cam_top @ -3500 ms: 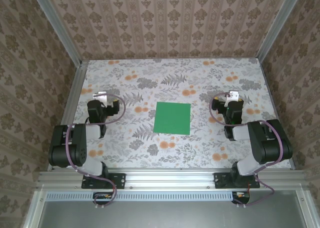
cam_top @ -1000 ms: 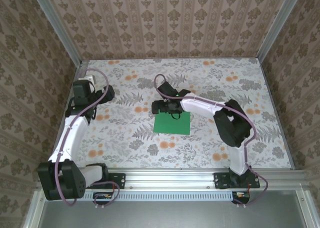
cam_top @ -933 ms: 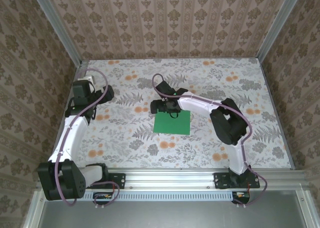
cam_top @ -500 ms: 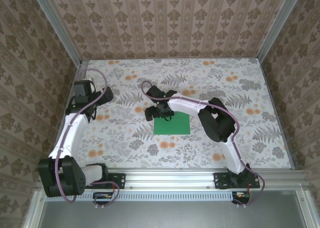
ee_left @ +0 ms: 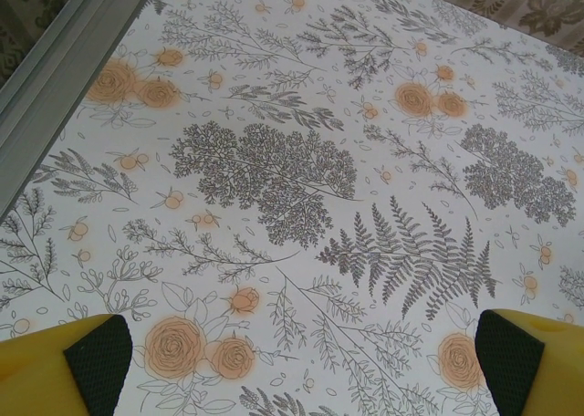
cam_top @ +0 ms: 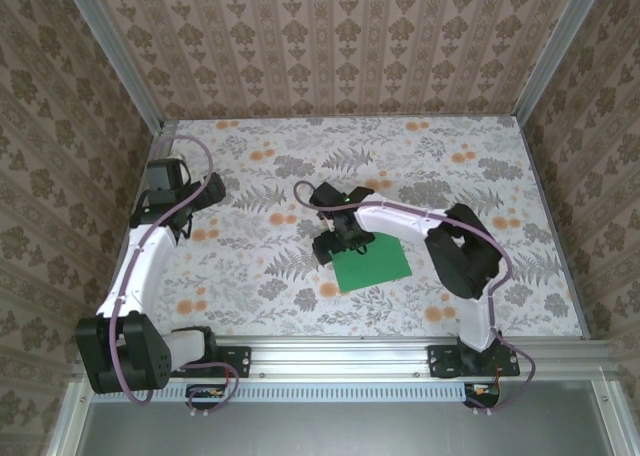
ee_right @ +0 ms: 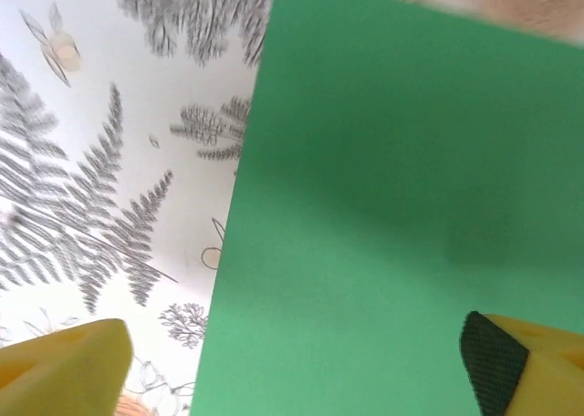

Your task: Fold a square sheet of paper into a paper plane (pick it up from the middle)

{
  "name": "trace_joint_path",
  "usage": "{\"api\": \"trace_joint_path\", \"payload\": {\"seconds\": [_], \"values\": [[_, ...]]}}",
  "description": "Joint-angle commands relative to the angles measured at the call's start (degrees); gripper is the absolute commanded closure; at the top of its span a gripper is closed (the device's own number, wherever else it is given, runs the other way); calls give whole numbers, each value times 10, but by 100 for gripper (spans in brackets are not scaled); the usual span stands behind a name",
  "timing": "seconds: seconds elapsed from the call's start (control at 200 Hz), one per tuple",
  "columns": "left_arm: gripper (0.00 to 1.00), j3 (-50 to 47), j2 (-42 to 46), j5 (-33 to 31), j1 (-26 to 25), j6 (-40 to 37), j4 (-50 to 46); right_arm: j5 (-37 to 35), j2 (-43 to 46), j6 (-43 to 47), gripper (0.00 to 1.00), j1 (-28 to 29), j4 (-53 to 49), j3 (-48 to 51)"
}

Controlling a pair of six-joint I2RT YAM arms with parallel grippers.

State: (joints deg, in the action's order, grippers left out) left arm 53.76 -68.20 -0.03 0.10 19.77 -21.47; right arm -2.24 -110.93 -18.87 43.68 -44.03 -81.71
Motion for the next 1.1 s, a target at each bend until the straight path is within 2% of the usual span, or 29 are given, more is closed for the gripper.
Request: {"api": "trace_joint_path", "payload": {"seconds": [0.0,0.145,0.3,0.69,1.095], "values": [[0,22,2,-11,5,11,-18,-72,66,-64,0,-1,-24,-4],[0,25,0,-4,6,16,-27,-100,67,-76,0,-32,-69,8],[0,27,-3,-1,6,15,-27,-72,54,-49,0,-60,-84,21],[0,18,-2,1,5,-1,-19,-24,-20,-46,0,-60,-93,-4],[0,19,-11,-4,5,-4,-22,-33,-71,-54,0,-60,-83,5]]}}
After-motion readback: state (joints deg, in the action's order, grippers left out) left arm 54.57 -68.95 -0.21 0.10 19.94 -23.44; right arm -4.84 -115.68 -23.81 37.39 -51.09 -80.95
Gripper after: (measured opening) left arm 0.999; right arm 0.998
